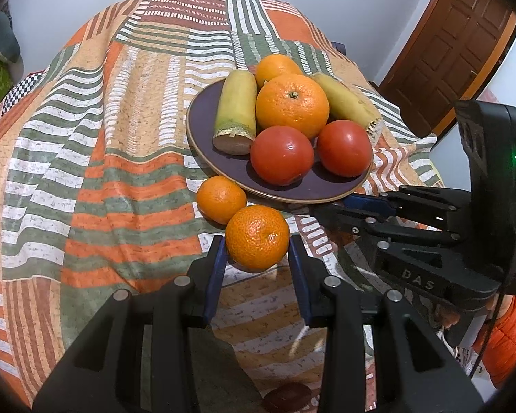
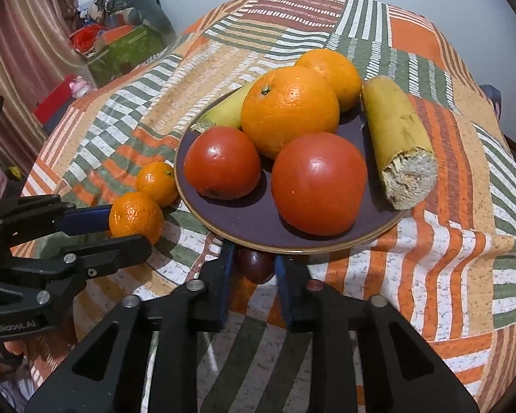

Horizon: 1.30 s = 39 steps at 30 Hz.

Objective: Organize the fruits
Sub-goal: 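Grasp a mandarin with the left gripper while the right gripper grasps the dark red plum, then lower the mandarin onto the plate with the left gripper while the right gripper carries the plum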

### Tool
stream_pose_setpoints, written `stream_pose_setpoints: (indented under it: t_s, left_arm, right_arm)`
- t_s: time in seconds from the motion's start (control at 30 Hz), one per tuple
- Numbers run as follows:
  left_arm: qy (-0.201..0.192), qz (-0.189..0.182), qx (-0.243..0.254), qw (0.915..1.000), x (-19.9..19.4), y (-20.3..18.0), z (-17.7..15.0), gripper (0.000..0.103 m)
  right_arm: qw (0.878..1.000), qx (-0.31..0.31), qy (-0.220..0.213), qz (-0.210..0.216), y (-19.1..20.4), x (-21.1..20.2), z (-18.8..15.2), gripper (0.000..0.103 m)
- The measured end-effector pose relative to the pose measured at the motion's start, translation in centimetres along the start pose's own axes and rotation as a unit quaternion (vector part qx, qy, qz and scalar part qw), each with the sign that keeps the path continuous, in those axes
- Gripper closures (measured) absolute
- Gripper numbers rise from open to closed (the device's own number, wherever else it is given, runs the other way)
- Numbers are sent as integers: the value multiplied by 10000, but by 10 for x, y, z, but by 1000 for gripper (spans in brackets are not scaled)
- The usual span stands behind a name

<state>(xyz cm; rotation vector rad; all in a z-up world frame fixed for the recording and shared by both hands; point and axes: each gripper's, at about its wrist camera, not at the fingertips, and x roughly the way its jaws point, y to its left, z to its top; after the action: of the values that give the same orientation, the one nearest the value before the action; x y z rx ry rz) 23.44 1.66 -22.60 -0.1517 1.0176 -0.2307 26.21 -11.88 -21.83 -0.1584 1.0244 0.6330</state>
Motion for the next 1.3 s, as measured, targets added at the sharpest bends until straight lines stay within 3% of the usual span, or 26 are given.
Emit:
stream_pose_setpoints:
  t_s: [0.33,0.73,0.97,1.3]
  left_arm:
    - [-160,5,108,9998,-14,-9,7,67]
    - [-610,6,324,9976,-26,-26,52,66]
    - [-615,136,296,9976,-8,-20,80,66]
    - [-447,246,228,9984,20,-11,85,66]
  right_arm:
    - [9995,-221,-189,-118,5,-25,-11,86]
    - [9940,-54,-1002,-432,-14,-74,15,86]
    - [9916,-5,-1166,-566,-21,-65,35,86]
    - [9923,59,-984,-753,-32,-32,50,85]
